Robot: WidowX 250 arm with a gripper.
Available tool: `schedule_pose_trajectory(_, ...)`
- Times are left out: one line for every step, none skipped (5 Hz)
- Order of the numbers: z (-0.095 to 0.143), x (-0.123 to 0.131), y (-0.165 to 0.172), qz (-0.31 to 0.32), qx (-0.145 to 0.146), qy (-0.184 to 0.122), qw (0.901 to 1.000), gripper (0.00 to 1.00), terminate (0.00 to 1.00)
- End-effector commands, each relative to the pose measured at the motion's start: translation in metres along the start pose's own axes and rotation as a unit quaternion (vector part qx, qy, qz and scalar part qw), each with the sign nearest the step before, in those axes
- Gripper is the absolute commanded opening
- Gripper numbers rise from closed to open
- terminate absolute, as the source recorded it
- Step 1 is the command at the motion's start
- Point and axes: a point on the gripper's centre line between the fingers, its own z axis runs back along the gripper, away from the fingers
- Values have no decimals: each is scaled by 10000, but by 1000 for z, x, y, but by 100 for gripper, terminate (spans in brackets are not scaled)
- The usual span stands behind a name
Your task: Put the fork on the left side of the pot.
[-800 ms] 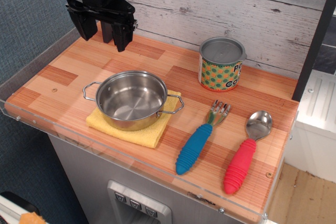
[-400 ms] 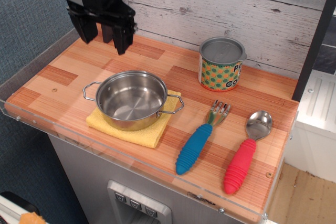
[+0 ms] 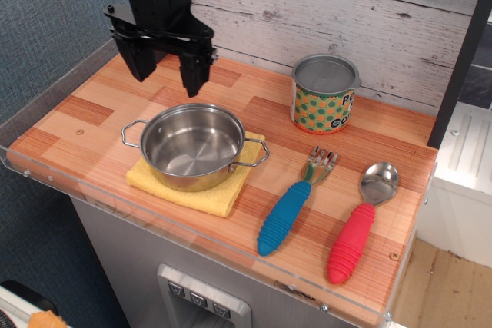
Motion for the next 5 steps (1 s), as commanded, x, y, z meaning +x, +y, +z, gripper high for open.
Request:
schedule_pose_trajectory(10,-6,-41,-208,-174,-41,9996,100,0)
schedule_pose_trajectory(12,-10,-64,-354,-306,45,9989,100,0)
schedule_pose_trajectory(14,-17,-86,-549,-328,96,9979,100,0)
schedule_pose_trajectory(11,-21,-105,-672,-321,150,9971,100,0)
schedule_pose_trajectory(6,-25,-118,-794,-261,179,9963,100,0)
